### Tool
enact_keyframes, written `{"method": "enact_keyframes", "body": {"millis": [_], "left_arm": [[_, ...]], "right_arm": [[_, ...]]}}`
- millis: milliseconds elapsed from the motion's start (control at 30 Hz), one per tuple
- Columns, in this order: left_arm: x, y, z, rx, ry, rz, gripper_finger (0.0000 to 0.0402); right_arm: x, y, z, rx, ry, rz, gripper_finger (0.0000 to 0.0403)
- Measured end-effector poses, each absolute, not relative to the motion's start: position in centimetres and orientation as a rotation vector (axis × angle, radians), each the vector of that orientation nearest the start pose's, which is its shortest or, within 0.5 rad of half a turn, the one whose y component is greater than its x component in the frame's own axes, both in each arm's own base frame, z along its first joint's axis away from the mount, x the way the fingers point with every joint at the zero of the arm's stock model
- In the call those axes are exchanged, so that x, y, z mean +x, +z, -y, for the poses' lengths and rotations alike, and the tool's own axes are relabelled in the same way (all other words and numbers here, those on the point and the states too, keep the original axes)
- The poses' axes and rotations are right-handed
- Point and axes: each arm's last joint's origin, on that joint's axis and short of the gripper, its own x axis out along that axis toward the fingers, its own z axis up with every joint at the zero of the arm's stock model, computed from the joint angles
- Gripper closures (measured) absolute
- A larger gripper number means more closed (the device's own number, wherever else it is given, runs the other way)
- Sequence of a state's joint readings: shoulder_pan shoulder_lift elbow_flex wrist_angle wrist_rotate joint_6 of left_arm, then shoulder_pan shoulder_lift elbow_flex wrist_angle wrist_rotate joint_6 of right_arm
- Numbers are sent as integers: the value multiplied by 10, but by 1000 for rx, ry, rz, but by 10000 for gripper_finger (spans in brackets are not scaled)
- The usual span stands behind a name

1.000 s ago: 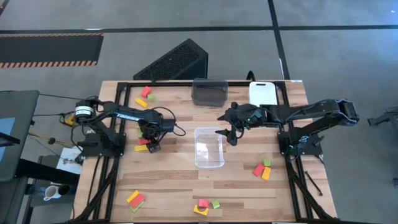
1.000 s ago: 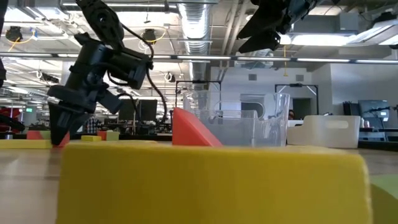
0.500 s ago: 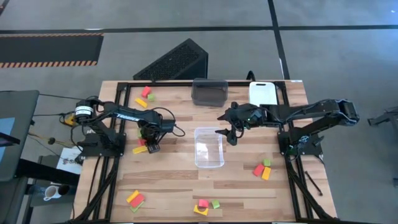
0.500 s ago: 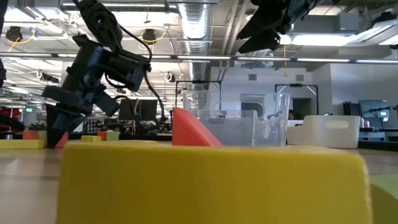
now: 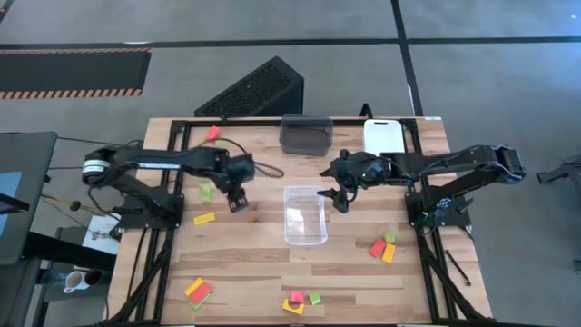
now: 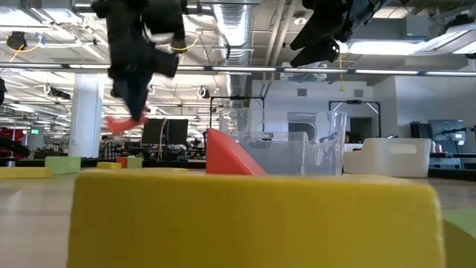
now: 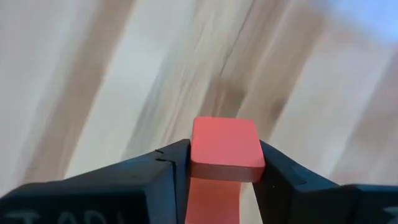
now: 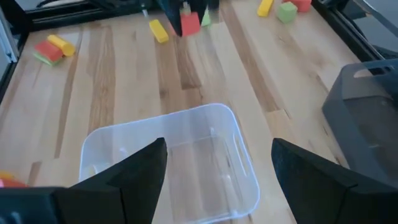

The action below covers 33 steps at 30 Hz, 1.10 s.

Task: Sort & place blocks by color
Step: Put the pink block into the transparent bin

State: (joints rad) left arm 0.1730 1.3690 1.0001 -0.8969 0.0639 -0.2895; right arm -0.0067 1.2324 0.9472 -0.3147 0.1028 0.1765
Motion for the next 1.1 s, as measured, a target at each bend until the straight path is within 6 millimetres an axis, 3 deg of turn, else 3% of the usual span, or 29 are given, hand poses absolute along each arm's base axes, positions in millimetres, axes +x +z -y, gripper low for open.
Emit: {"method": "enact_keyframes", "body": {"millis": [167, 400, 600, 767, 1100], "left_arm": [[247, 281, -42, -446, 307, -939, 302], [272, 302, -30, -460, 223, -631, 295], [310, 282, -19, -460, 173, -568, 297], [340, 247, -4, -514, 144, -596, 296], [377, 200, 30, -573, 94, -574, 296]], "right_arm": [[253, 298, 5, 151, -159, -556, 92], [221, 322, 5, 185, -162, -485, 92], [194, 341, 4, 190, -151, -397, 92], [176, 344, 4, 165, -148, -408, 92], [166, 347, 4, 93, -132, -409, 92]]}}
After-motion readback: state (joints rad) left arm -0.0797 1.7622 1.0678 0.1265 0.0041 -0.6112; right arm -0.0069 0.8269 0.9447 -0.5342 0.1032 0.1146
